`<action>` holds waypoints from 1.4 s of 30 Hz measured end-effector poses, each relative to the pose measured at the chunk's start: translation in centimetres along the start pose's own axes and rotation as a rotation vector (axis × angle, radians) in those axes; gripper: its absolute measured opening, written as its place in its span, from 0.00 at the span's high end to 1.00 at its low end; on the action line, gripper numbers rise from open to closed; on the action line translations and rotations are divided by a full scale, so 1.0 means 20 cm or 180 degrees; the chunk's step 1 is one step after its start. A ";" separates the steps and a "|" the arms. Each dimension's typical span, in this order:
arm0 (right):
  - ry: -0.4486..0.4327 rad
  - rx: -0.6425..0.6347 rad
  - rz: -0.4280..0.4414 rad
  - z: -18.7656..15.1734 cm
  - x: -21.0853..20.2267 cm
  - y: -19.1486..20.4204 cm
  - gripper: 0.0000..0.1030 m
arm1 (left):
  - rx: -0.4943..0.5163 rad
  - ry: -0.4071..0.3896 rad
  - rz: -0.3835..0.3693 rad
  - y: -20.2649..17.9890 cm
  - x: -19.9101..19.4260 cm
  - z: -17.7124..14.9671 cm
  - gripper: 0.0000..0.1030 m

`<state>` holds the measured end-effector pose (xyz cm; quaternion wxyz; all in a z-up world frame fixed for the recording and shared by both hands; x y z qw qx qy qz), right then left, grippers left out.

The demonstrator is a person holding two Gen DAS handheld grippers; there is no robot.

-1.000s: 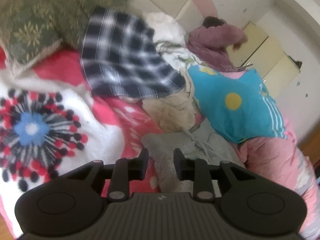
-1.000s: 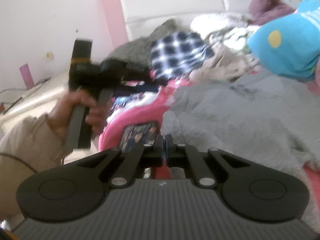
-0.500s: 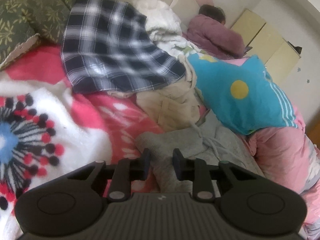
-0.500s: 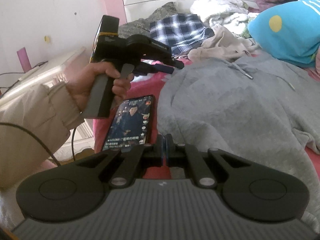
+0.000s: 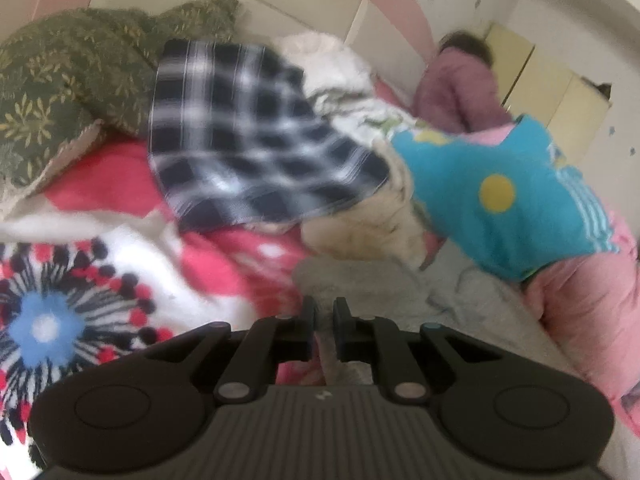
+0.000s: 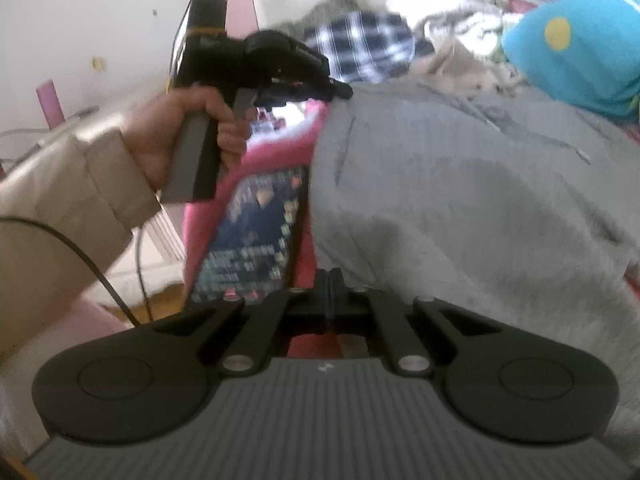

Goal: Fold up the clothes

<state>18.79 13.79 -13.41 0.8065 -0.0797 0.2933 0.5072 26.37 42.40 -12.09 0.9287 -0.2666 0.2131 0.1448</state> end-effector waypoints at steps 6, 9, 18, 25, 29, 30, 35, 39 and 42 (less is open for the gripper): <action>0.0023 0.0087 0.0063 -0.01 0.01 0.00 1.00 | 0.0043 0.0075 0.0033 0.02 0.02 -0.03 0.89; 0.0038 0.0181 0.0092 -0.02 -0.01 0.00 1.00 | 0.0164 0.0048 0.0102 0.02 0.01 -0.04 0.80; -0.0109 0.0536 -0.0097 -0.08 -0.36 0.06 0.78 | 0.0088 -0.0461 0.0271 0.00 -0.36 0.02 0.55; -0.0555 0.0885 -0.0643 -0.22 -0.91 0.16 0.46 | -0.0134 -0.0545 -0.0408 -0.26 -0.89 -0.14 0.37; -0.0929 0.1222 -0.0826 -0.33 -1.22 0.19 0.24 | 0.0072 -0.0351 -0.0675 -0.45 -1.12 -0.29 0.34; -0.1025 0.1292 -0.0875 -0.35 -1.28 0.19 0.19 | 0.0137 -0.0328 -0.0714 -0.49 -1.18 -0.32 0.34; -0.1574 0.1679 -0.1123 -0.46 -1.58 0.16 0.02 | 0.0678 -0.0798 -0.0613 -0.67 -1.60 -0.22 0.16; -0.1926 0.1937 -0.1141 -0.55 -1.74 0.13 0.01 | 0.1133 -0.1042 -0.0375 -0.71 -1.93 -0.19 0.02; -0.1999 0.1937 -0.1111 -0.60 -1.75 0.13 0.01 | 0.1325 -0.0875 -0.0278 -0.71 -2.03 -0.28 0.00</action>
Point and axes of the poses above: each gripper's, at about its wrist camera, not at the fingertips, and x roughly the way its jaws point, y to its left, z to its top, the point moved 7 cm from there along x, roughly the way its jaws point, and after that the axes turned 3 degrees about -y, right-handed, at the moved point
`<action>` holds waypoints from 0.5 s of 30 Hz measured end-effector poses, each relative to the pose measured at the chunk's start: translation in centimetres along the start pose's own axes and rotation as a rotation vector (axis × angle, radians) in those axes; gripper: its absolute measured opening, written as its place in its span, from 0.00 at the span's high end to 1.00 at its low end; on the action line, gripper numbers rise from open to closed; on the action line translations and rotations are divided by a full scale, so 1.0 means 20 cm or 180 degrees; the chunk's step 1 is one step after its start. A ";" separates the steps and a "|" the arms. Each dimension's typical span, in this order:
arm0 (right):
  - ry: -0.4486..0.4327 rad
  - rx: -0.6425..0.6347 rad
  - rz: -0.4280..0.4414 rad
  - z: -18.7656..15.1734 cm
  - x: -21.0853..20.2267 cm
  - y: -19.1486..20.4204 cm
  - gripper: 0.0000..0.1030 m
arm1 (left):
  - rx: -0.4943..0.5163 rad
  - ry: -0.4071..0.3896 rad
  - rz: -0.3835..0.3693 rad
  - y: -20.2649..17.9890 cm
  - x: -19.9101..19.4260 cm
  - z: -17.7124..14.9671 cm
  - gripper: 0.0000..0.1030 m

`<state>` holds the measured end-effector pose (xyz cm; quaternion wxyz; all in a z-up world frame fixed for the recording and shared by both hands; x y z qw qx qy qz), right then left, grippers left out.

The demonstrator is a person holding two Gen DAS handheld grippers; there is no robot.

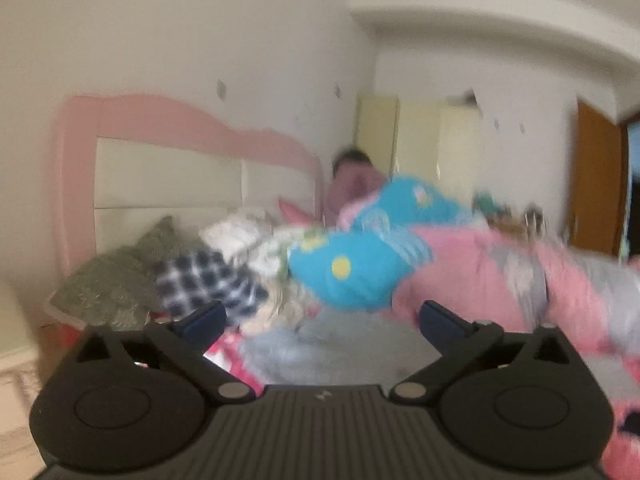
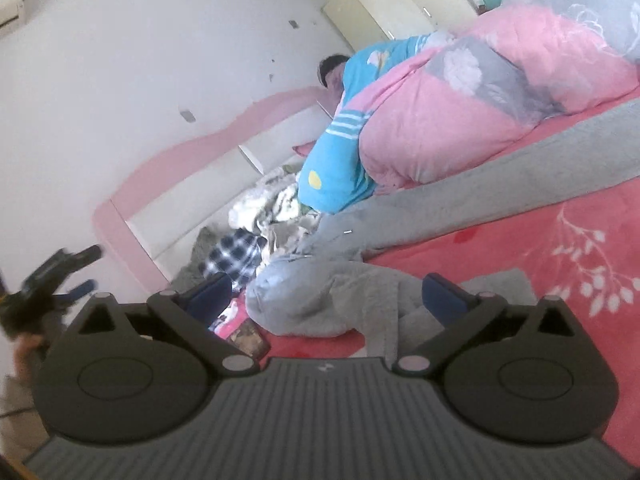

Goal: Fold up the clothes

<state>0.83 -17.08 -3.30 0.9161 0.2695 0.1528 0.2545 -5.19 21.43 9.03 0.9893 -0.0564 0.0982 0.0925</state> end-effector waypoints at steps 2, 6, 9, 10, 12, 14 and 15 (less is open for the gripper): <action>0.0012 -0.0050 0.0013 -0.02 0.00 -0.01 0.01 | 0.0053 0.0220 -0.0017 -0.03 -0.04 -0.08 0.00; 0.0083 -0.0183 -0.0099 -0.06 0.01 -0.04 0.01 | -0.0276 0.0570 -0.0255 -0.21 0.04 -0.30 0.00; 0.0064 -0.0400 -0.0309 -0.05 -0.03 -0.06 0.01 | -0.0396 0.0811 -0.0538 -0.40 0.13 -0.46 0.00; 0.0011 -0.0494 -0.0378 -0.04 -0.05 -0.07 0.01 | -0.0391 0.0892 -0.0613 -0.47 0.16 -0.51 0.00; -0.0146 -0.0621 -0.0588 -0.02 -0.11 -0.11 0.01 | -0.0306 0.0941 -0.0830 -0.61 0.19 -0.59 0.00; -0.0310 -0.0745 -0.0849 0.00 -0.18 -0.16 0.01 | -0.0221 0.0939 -0.1076 -0.76 0.22 -0.65 0.00; -0.0354 -0.0783 -0.0979 0.01 -0.19 -0.19 0.01 | -0.0198 0.0937 -0.1188 -0.81 0.24 -0.67 0.00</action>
Point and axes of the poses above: each gripper's, at about its wrist camera, not at the fingertips, and x roughly the way its jaws point, y to its left, z to its top, the point moved 7 cm from there along x, roughly the way its jaws point, and after that the axes turned 3 degrees about -y, right-handed, at the moved point
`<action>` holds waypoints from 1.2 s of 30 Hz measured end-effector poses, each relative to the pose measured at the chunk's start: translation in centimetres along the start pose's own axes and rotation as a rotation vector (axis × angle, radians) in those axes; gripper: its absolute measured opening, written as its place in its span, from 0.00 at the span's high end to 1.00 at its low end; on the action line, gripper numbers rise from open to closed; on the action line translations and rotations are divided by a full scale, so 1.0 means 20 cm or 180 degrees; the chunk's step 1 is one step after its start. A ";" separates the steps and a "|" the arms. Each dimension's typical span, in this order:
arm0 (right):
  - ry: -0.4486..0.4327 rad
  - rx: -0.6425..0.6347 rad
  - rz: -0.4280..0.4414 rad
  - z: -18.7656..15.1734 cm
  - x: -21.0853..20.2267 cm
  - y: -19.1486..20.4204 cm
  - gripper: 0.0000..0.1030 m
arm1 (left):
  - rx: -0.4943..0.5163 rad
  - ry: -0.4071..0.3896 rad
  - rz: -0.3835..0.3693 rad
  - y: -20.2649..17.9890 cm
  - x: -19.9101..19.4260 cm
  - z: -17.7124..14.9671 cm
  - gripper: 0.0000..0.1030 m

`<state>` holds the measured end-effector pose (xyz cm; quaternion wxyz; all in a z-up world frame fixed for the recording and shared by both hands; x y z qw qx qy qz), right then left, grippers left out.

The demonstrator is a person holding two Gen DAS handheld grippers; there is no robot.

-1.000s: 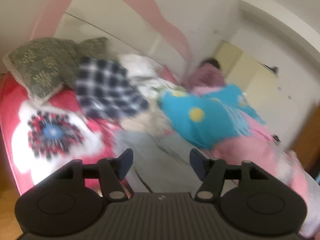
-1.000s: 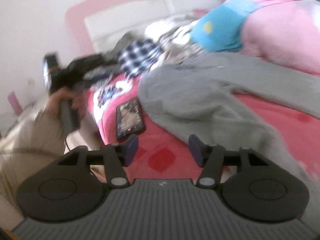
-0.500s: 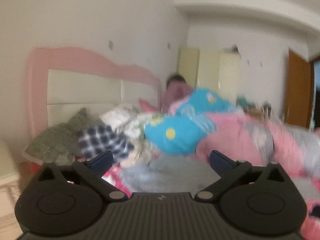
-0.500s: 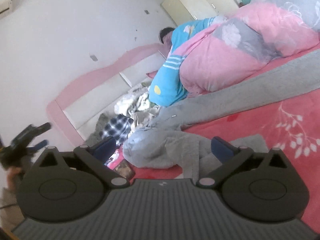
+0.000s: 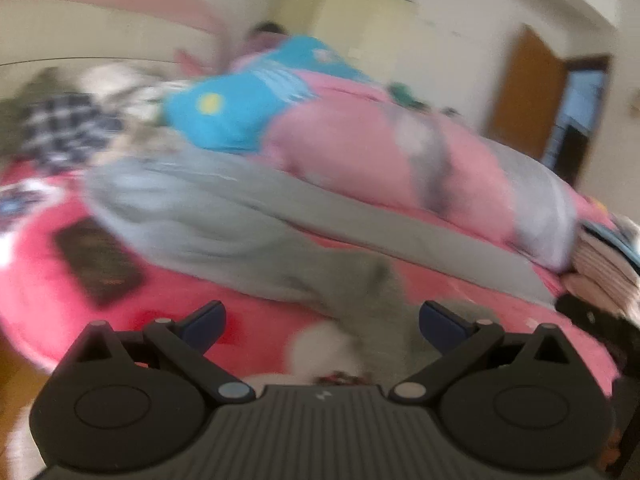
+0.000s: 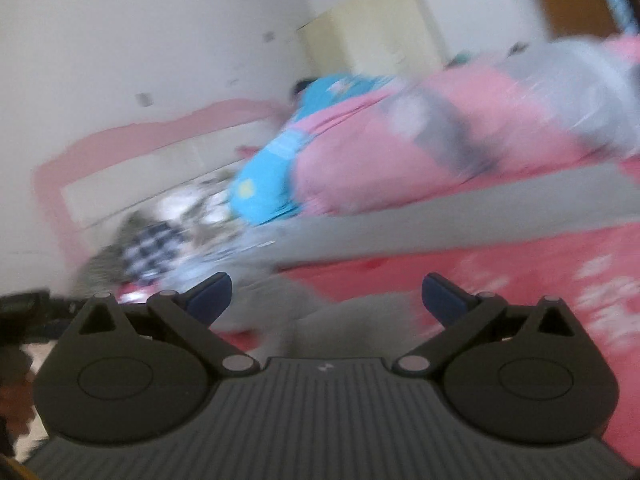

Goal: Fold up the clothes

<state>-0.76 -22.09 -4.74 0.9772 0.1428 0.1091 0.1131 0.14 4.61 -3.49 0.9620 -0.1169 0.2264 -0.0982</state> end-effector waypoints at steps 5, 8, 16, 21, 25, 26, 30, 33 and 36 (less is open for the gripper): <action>-0.0003 -0.0058 -0.0482 -0.02 0.00 -0.16 0.01 | 0.0118 0.0005 -0.0143 -0.14 0.24 -0.06 0.00; 0.0147 0.0038 -0.0420 -0.07 0.01 -0.21 0.01 | 0.0097 0.0072 -0.0180 -0.18 0.35 -0.07 0.01; 0.0887 0.0490 0.0139 -0.24 0.12 -0.25 0.01 | -0.0142 0.0264 -0.0259 -0.16 0.56 -0.10 0.27; 0.1122 0.0418 0.0211 -0.33 0.16 -0.21 0.08 | -0.0606 0.0368 -0.0331 -0.05 0.59 -0.11 0.44; 0.1293 0.0204 0.0118 -0.39 0.18 -0.16 0.37 | -0.0784 0.0391 -0.0430 -0.01 0.60 -0.13 0.59; 0.1313 0.0151 0.0080 -0.40 0.19 -0.15 0.46 | -0.0808 0.0391 -0.0451 0.00 0.59 -0.13 0.59; 0.1279 0.0115 -0.0093 -0.41 0.17 -0.17 0.90 | -0.0785 0.0339 -0.0481 -0.01 0.57 -0.12 0.61; 0.1204 0.0338 -0.0108 -0.38 0.15 -0.21 0.94 | -0.0802 0.0355 -0.0521 -0.01 0.57 -0.13 0.62; 0.1084 0.0332 -0.0137 -0.31 0.14 -0.22 0.95 | -0.0860 0.0427 -0.0568 0.00 0.58 -0.13 0.63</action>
Point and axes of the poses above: each gripper's, at about its wrist camera, not at the fingertips, and x roughly the way its jaws point, y to its left, z to its top, the point moved 7 cm from there along x, roughly the way its jaws point, and after that the axes turned 3 degrees about -y, right-handed, at the moved point
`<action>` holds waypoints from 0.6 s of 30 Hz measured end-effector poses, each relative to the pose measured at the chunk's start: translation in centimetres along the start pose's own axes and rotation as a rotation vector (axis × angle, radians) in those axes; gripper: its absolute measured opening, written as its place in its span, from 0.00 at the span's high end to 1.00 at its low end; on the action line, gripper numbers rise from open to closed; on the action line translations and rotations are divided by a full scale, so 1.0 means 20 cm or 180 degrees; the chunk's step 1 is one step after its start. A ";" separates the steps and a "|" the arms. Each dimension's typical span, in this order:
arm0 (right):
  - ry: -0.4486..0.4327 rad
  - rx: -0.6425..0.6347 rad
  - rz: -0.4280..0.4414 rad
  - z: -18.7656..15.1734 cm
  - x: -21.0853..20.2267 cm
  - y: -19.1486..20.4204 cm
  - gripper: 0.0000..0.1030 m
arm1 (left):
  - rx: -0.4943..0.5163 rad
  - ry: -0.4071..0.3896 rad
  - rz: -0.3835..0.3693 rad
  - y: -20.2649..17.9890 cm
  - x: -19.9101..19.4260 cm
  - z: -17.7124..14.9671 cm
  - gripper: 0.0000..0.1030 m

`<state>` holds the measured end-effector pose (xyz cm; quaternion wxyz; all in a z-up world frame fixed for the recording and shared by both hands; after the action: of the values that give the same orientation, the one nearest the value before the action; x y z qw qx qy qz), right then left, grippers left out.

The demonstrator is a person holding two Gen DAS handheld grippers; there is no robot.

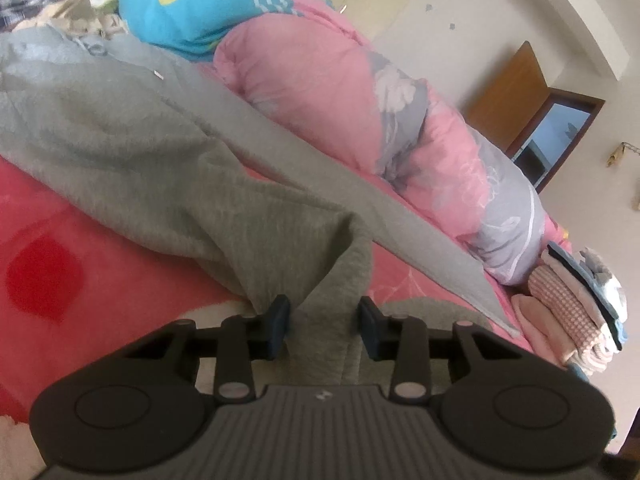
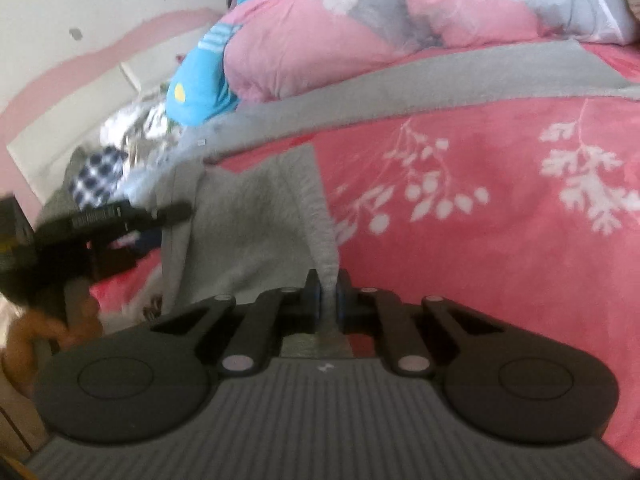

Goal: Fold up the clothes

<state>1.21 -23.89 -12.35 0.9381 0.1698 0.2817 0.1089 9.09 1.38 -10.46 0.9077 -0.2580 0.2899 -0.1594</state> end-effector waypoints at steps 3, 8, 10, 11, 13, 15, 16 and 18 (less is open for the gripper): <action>-0.0142 -0.0101 -0.0053 0.08 -0.03 0.01 0.95 | -0.0100 0.0041 -0.0087 0.01 0.00 0.00 0.64; -0.0394 -0.0501 -0.0160 0.30 -0.04 0.06 0.95 | -0.0144 0.0064 -0.0238 0.02 -0.01 0.00 0.68; -0.0468 -0.0711 -0.0233 0.40 -0.02 0.07 0.95 | -0.0072 0.0072 -0.0263 0.01 0.00 0.00 0.72; -0.0493 -0.0814 -0.0282 0.44 -0.01 0.08 0.95 | -0.0013 0.0091 -0.0268 -0.01 0.00 -0.01 0.76; -0.0482 -0.0931 -0.0388 0.49 0.05 0.04 0.95 | 0.0113 0.0132 -0.0275 -0.03 0.01 -0.02 0.78; -0.0438 -0.1039 -0.0506 0.52 0.13 0.00 0.95 | 0.0266 0.0182 -0.0248 -0.06 0.03 -0.04 0.78; -0.0398 -0.1090 -0.0571 0.52 0.17 -0.02 0.94 | 0.0328 0.0211 -0.0233 -0.07 0.04 -0.05 0.78; -0.0252 -0.1052 -0.0670 0.49 0.26 -0.11 0.92 | 0.0414 0.0255 -0.0216 -0.08 0.05 -0.06 0.79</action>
<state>11.26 -26.84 -7.96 0.9697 -0.0127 0.2390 0.0482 8.89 -0.75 -10.80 0.9043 -0.2016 0.3062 -0.2187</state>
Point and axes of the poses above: each gripper's, at about its wrist camera, not at the fingertips, and x roughly the way its jaws point, y to its left, z to its top, the point moved 7 cm from there along x, roughly the way its jaws point, and after that the axes turned 3 degrees about -y, right-handed, at the moved point
